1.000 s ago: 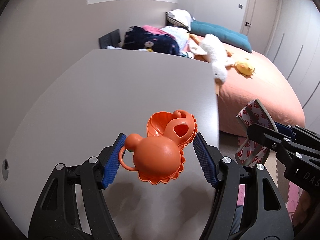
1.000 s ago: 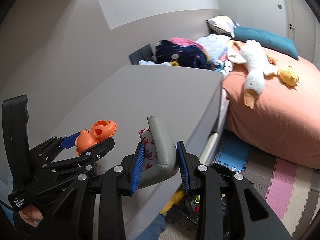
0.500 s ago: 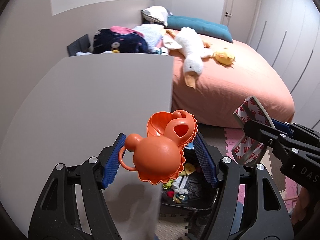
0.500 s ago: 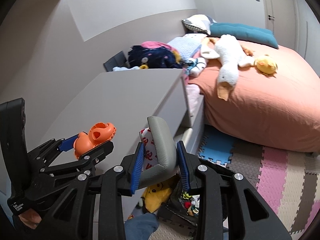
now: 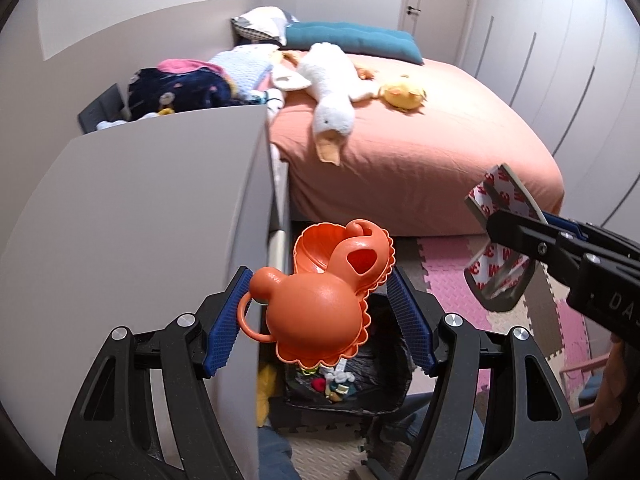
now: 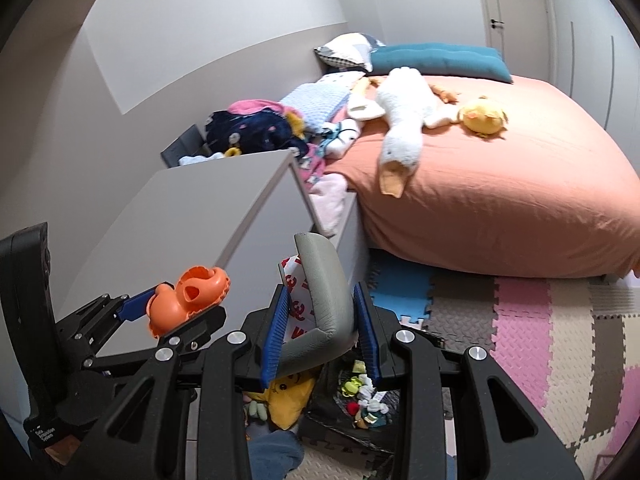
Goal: Collect trash
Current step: 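Open both tools over the bin to drop the box and watering can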
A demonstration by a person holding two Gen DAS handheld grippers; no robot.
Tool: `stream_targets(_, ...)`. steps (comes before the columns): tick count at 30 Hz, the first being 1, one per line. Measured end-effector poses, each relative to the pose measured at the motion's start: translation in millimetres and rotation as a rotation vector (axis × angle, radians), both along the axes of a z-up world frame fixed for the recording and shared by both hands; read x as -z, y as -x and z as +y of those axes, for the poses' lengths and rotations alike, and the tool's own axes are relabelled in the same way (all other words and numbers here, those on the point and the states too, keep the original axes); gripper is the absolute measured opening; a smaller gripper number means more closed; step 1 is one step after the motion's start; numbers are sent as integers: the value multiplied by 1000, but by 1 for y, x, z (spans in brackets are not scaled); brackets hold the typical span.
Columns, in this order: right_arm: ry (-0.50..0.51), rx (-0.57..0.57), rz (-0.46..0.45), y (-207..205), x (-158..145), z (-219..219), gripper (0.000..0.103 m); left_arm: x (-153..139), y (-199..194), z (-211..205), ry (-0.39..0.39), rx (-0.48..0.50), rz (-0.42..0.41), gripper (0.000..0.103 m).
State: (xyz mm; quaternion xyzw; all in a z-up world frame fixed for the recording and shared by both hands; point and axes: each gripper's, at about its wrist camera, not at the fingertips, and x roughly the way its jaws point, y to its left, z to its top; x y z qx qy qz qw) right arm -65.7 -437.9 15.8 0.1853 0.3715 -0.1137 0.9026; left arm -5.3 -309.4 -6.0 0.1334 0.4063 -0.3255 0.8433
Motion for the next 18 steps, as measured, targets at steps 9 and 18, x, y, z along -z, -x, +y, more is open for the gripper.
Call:
stream_targets(9, 32, 121, 19, 13, 2, -26, 83, 18, 6, -15, -116, -1, -24, 97)
stream_targets(18, 36, 111, 22, 11, 3, -25, 83, 12, 2, -8, -80, -20, -5, 97)
